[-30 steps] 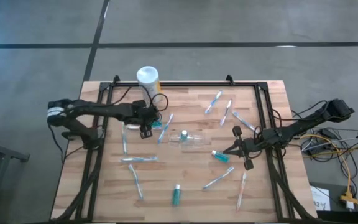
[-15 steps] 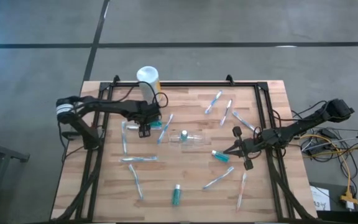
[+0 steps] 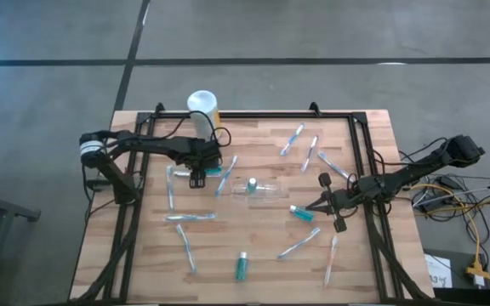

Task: Pick & Place toothbrushing station
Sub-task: Put the mouthwash into the transparent organizer

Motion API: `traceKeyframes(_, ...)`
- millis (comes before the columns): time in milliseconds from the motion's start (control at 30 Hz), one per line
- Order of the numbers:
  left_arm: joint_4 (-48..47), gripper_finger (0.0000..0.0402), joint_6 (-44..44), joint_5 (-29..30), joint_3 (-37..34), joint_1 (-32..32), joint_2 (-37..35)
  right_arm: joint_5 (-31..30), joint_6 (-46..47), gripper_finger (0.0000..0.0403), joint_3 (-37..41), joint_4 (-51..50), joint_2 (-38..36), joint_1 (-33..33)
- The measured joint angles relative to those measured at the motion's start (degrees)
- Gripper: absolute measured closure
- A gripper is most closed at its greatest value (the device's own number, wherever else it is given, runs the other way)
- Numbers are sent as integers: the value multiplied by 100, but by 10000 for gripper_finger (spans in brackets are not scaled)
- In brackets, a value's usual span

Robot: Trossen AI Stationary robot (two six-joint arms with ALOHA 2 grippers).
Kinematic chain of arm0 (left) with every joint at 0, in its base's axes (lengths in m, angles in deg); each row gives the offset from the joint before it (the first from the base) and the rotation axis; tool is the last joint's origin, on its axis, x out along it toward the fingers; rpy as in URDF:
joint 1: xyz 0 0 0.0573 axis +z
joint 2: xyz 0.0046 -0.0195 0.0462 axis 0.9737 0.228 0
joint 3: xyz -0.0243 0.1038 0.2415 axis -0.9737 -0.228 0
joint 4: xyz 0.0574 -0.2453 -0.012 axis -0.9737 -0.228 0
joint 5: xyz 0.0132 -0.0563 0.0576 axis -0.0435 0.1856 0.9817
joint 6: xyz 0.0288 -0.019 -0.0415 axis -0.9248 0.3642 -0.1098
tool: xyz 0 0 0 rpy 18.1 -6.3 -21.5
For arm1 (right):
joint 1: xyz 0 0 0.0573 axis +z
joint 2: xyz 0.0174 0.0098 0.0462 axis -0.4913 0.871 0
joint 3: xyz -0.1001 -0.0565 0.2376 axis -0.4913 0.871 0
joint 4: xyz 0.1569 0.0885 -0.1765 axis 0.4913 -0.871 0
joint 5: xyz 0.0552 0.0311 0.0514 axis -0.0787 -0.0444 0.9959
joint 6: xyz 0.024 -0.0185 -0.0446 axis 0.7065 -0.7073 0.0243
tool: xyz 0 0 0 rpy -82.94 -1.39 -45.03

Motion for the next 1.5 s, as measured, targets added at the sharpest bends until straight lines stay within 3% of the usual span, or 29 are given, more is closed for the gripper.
traceKeyframes(167, -23, 313, 57, -66, -4, -9, -11, 0, 2, 394, 0, 1, 0, 0)
traceKeyframes(367, -84, 312, 386, 52, -4, -11, -79, 1, 19, 394, 0, 3, 0, 0)
traceKeyframes(833, -1146, 312, 1261, 1394, 523, -640, -1166, 0, 176, 394, 0, 14, -2, 0)
traceKeyframes(1033, -1445, 312, 2092, 2129, 865, -1588, -1703, 2, 692, 394, 0, 29, -2, 2)
traceKeyframes(1267, -1415, 312, 2894, 3644, 1061, -3314, -1732, -138, 1355, 390, 0, 298, 57, 17)
traceKeyframes(1500, -1341, 313, 3663, 4219, 1444, -4546, -1270, -170, 1172, 333, -158, 862, 722, 138)
